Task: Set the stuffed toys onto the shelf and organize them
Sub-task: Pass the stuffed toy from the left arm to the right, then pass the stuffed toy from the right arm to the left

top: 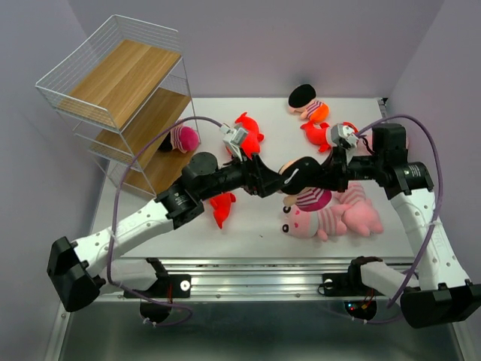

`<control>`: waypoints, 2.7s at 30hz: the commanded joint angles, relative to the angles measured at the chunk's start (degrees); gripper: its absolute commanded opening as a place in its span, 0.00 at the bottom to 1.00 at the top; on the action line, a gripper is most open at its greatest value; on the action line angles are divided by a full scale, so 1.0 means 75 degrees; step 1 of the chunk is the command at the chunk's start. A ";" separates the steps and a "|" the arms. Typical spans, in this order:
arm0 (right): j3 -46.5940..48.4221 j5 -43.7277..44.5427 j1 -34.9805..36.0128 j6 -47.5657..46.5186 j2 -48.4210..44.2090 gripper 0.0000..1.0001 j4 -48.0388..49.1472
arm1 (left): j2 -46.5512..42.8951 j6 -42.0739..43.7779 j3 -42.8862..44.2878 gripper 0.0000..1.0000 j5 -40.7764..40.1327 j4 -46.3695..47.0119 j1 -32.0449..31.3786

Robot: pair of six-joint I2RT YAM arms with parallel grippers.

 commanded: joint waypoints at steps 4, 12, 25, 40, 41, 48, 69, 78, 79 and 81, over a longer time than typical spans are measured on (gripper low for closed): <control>0.0147 0.3341 0.0059 0.3883 0.0055 0.01 0.2584 | -0.1314 0.1928 0.0795 0.94 -0.3313 -0.1352 -0.0363; 0.1246 0.4597 0.0059 0.5072 0.1190 0.01 0.2293 | -0.0322 0.2864 0.1099 0.88 -0.4697 -0.1482 -0.1592; 0.2092 0.4622 0.0130 0.4931 0.2188 0.01 0.0828 | 0.1685 0.7411 0.1674 0.86 -0.5987 0.0099 -0.3176; 0.2057 0.4446 0.0200 0.5084 0.2259 0.01 0.0628 | 0.2623 0.9370 0.1850 0.86 -0.5718 0.0920 -0.3199; 0.2092 0.4446 0.0200 0.5084 0.2282 0.01 0.0593 | 0.2658 0.9428 0.1896 0.85 -0.5683 0.0932 -0.3199; 0.2058 0.4457 0.0352 0.5060 0.2271 0.01 0.0593 | 0.3185 0.9978 0.2306 0.85 -0.6057 0.0932 -0.3199; 0.1636 0.4247 0.0423 0.4697 0.1966 0.01 0.0628 | 0.3913 0.9887 0.2905 0.00 -0.6948 -0.0181 -0.3164; 0.1694 0.3965 0.0423 0.4333 0.1884 0.63 0.0686 | 0.3023 0.8692 0.1851 0.00 -0.6995 0.0135 -0.3129; 0.1694 0.3942 0.0423 0.4357 0.1861 0.70 0.0721 | 0.2789 0.8551 0.1734 0.00 -0.7006 0.0135 -0.3129; 0.1694 0.3919 0.0423 0.4427 0.1825 0.85 0.0827 | 0.2566 0.8118 0.1382 0.00 -0.7135 0.0135 -0.3129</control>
